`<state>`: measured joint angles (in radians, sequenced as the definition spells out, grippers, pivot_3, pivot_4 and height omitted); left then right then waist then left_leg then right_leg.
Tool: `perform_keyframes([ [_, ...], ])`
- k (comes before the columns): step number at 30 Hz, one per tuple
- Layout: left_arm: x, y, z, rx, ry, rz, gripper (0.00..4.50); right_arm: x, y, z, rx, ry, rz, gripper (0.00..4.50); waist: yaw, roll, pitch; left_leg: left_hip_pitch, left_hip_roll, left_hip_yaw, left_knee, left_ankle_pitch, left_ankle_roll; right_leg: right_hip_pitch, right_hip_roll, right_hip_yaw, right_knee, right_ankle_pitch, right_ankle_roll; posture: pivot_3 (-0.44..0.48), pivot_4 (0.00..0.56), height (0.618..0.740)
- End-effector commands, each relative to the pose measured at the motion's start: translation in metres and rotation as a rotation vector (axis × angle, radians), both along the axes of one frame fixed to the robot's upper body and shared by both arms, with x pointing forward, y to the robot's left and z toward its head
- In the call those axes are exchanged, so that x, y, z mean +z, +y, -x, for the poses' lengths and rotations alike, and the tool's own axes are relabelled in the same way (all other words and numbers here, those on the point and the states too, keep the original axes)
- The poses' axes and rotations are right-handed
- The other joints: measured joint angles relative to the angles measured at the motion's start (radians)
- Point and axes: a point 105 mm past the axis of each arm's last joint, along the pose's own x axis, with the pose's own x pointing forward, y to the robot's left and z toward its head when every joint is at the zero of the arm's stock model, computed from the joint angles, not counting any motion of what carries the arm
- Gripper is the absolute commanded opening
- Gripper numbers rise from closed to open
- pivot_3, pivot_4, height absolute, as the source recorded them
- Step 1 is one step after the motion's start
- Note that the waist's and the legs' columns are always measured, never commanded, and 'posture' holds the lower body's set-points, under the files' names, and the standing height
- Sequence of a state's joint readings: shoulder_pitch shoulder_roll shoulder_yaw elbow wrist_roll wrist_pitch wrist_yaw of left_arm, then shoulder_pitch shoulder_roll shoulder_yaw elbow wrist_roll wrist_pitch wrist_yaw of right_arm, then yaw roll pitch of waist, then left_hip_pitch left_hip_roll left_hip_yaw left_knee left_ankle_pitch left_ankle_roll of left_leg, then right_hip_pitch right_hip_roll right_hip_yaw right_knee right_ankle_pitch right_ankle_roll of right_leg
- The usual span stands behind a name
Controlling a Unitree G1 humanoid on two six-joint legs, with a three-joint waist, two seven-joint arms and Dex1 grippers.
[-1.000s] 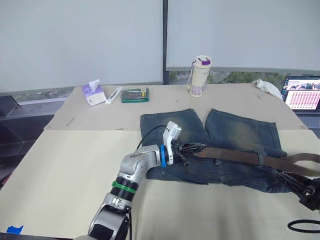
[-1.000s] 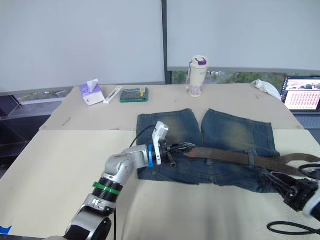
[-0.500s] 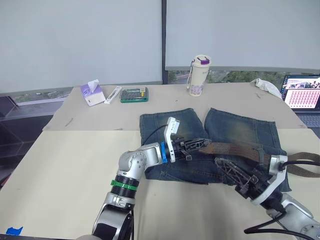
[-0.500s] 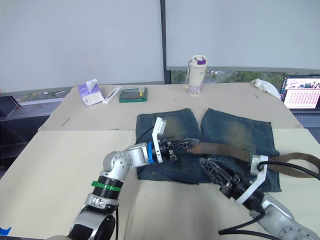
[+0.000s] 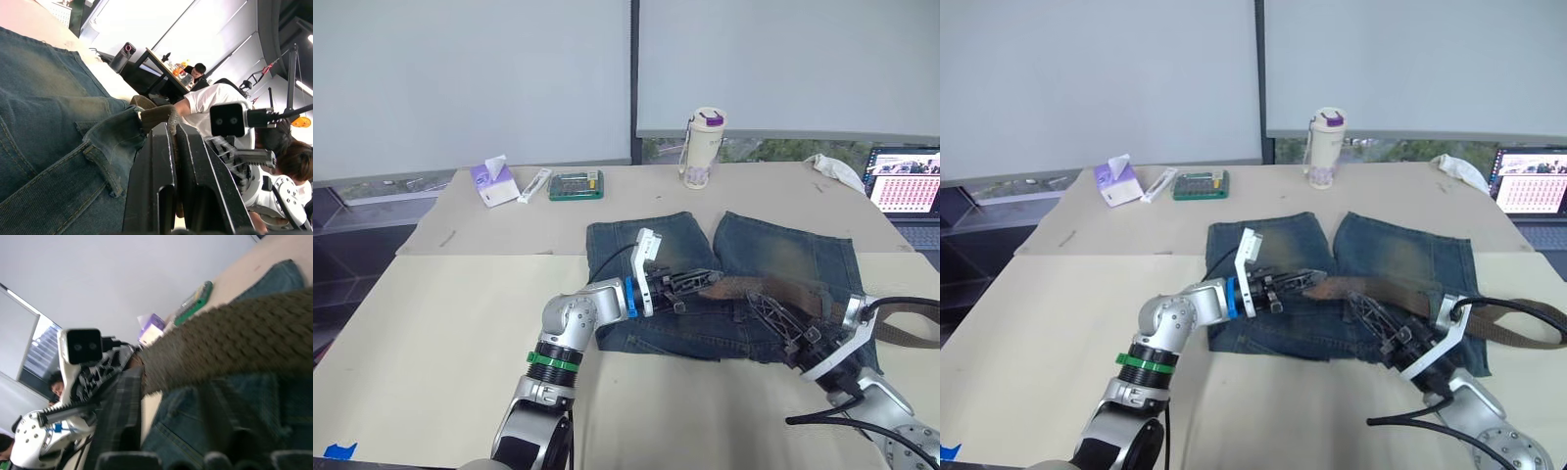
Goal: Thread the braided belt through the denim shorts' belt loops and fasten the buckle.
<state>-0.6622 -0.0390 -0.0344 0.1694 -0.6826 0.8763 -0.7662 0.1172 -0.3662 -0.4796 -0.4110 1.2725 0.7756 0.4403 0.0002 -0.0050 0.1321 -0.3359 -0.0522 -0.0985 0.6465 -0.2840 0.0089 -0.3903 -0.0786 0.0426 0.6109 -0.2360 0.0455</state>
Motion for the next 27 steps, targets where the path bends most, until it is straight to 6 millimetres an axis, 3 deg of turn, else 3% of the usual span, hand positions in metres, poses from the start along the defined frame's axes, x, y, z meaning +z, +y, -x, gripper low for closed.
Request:
perform_keyframes([
  [1, 0.016, -0.001, 0.003, -0.015, -0.055, 0.033, 0.00, 0.016, -0.003, -0.001, -0.024, -0.082, -0.036, 1.57, -0.002, 0.000, 0.000, 0.000, 0.000, 0.000, 0.000, 0.000, 0.000, 0.000, 0.000, 0.000, 0.000, 0.000, 0.000, 0.000, 0.150, 0.740],
  [3, 0.015, -0.001, 0.003, -0.016, -0.053, 0.030, 0.00, 0.017, -0.003, -0.002, -0.032, -0.085, -0.037, 1.57, -0.004, 0.000, 0.000, 0.000, 0.000, 0.000, 0.000, 0.000, 0.000, 0.000, 0.000, 0.000, 0.000, 0.000, 0.000, 0.000, 0.150, 0.740],
  [8, 0.013, -0.001, 0.004, -0.021, -0.053, 0.024, 0.00, 0.018, -0.001, 0.000, -0.025, -0.094, -0.037, 0.06, -0.004, 0.000, 0.000, 0.000, 0.000, 0.000, 0.000, 0.000, 0.000, 0.000, 0.000, 0.000, 0.000, 0.000, 0.000, 0.000, 0.150, 0.740],
  [16, 0.012, 0.001, 0.003, -0.013, -0.065, 0.019, 0.00, 0.015, 0.000, -0.001, -0.017, -0.085, -0.009, 0.02, -0.004, 0.000, 0.000, 0.000, 0.000, -0.001, 0.000, 0.000, 0.000, 0.000, 0.000, 0.000, 0.000, 0.000, 0.000, 0.000, 0.150, 0.740],
  [21, 0.003, 0.005, -0.002, 0.044, -0.178, -0.096, 1.76, 0.007, -0.028, -0.008, -0.124, -0.020, 0.045, 0.00, -0.004, 0.000, 0.000, 0.000, 0.000, -0.001, 0.000, 0.000, 0.000, 0.000, 0.000, 0.000, 0.000, 0.000, 0.000, 0.000, 0.150, 0.740],
  [27, -0.008, 0.015, 0.007, 0.003, -0.317, -0.160, 3.76, -0.005, -0.061, -0.008, -0.226, 0.097, 0.045, 0.00, -0.001, 0.000, 0.000, 0.000, 0.000, 0.000, -0.001, 0.000, 0.000, 0.000, 0.000, 0.000, 0.000, 0.000, 0.000, 0.000, 0.150, 0.740],
])
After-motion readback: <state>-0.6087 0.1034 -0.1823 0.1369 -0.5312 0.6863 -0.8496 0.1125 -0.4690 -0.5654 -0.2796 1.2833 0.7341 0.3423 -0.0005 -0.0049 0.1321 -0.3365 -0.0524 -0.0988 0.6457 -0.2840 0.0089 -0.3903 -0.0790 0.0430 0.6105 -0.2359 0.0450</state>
